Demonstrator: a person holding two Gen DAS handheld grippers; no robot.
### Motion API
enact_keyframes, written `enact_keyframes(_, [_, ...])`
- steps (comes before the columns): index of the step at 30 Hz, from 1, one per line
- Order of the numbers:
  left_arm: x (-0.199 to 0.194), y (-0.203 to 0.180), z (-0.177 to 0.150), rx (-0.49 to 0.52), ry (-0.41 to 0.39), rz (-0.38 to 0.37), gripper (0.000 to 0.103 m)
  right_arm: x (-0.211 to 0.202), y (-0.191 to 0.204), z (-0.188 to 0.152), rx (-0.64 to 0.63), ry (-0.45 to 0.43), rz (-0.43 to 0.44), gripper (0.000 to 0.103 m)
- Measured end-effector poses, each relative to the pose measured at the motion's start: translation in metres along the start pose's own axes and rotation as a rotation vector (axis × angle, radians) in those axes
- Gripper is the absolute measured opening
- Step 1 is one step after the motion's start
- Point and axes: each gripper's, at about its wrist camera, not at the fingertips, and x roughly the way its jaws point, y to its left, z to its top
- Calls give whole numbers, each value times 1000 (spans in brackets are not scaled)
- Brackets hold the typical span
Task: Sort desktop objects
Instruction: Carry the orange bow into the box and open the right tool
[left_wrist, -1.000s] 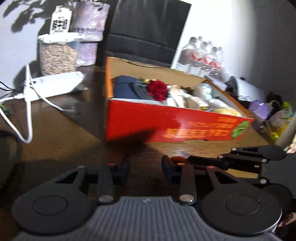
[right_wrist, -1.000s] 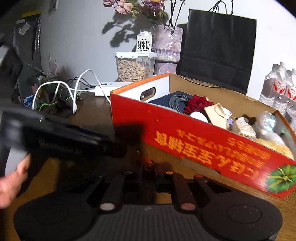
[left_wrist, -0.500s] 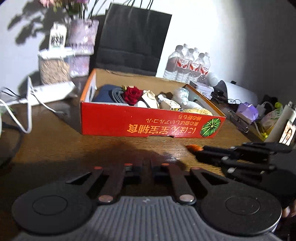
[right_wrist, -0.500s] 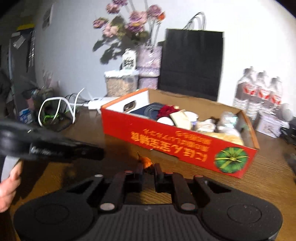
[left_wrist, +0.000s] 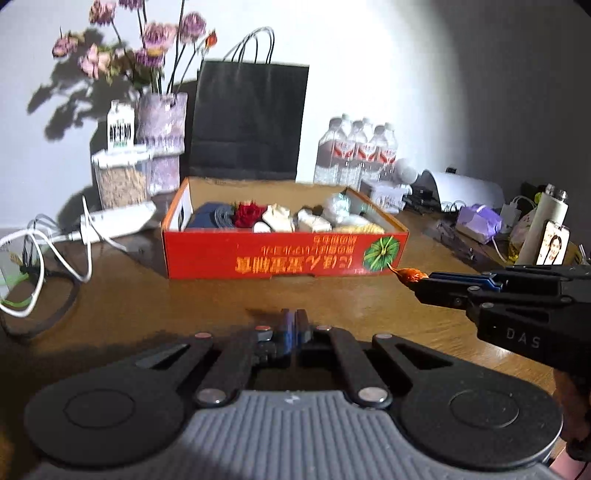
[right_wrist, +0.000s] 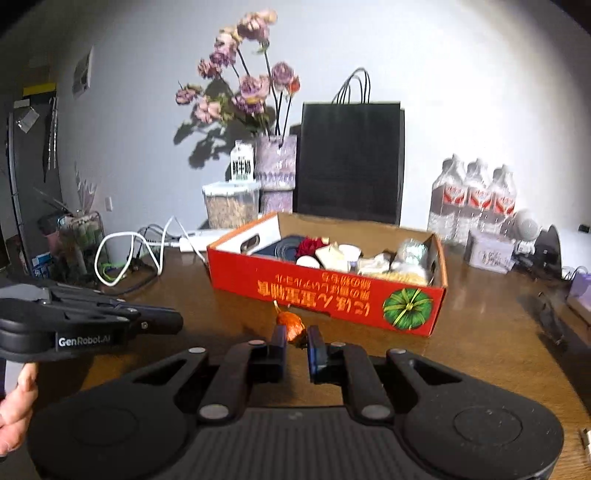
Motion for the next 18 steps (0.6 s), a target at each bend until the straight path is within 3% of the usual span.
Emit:
enact_keyframes(5, [3, -2, 16, 20, -36, 19, 3, -4, -5, 15, -23, -36, -13, 10])
enact_keyframes(10, [27, 5, 47, 43, -79, 75, 3, 19, -21, 45, -33, -58, -35, 10])
enact_keyframes(13, [55, 10, 73, 75, -87, 93, 3, 49, -38, 67, 0, -34, -45, 10])
enact_keyframes(18, [112, 25, 110, 82, -27, 80, 3, 109, -65, 95, 27, 28, -80, 10])
